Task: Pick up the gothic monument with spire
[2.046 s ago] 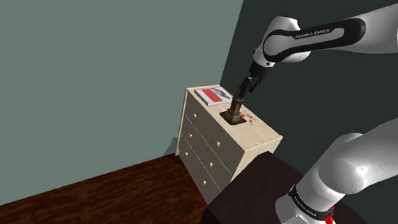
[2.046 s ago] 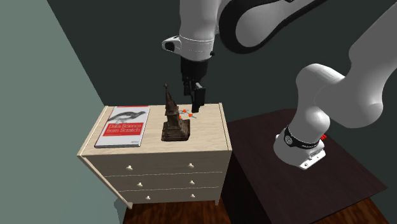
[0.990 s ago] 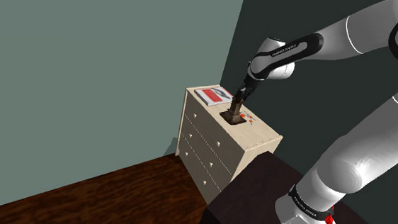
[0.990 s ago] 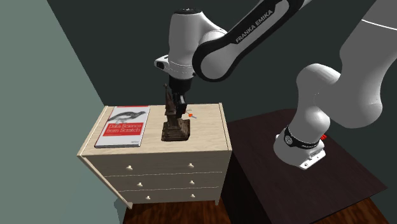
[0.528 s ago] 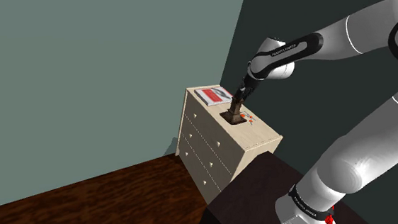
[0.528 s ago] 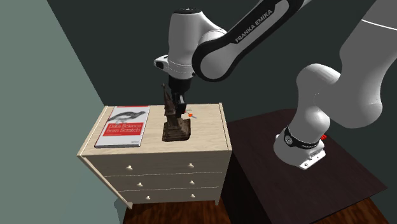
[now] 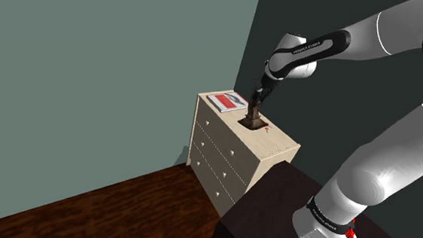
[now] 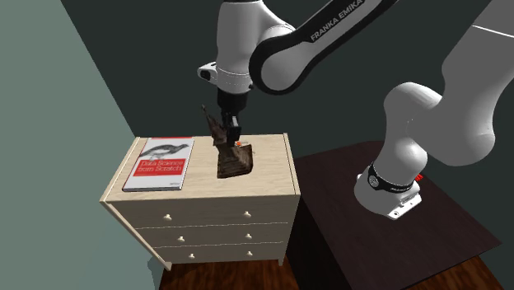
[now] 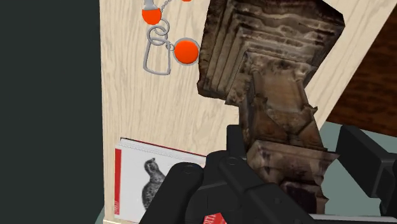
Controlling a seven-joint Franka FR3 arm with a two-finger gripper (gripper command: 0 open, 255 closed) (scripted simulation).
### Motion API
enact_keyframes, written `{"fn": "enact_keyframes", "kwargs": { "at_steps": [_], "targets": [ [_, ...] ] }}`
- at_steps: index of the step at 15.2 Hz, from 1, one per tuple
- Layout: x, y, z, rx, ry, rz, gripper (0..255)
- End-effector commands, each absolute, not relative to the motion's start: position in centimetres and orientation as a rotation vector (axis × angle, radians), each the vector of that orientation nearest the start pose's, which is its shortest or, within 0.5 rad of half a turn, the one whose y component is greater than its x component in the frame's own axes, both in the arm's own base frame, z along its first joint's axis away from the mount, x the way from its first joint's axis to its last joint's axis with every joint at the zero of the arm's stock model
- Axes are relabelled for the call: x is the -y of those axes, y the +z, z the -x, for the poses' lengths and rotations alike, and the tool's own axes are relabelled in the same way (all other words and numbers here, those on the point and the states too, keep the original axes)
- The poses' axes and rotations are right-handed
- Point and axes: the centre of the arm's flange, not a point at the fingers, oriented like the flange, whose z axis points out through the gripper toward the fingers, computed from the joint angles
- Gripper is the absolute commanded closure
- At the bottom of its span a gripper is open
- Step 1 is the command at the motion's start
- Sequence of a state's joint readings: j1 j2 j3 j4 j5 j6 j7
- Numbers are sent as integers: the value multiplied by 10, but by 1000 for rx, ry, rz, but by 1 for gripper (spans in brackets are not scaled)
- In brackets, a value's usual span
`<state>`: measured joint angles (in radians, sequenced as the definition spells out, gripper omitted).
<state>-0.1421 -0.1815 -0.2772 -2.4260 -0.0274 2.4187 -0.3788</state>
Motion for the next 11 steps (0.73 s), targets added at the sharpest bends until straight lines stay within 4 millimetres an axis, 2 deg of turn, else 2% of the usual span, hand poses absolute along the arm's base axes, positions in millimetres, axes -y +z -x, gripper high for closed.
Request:
{"fn": "enact_keyframes", "kwargs": {
  "at_steps": [1,9,11],
  "targets": [
    [197,401,-439,-34,-265,3168,255],
    [197,443,-439,-34,-265,3168,255],
    [197,444,-439,-34,-265,3168,255]
  ]
}}
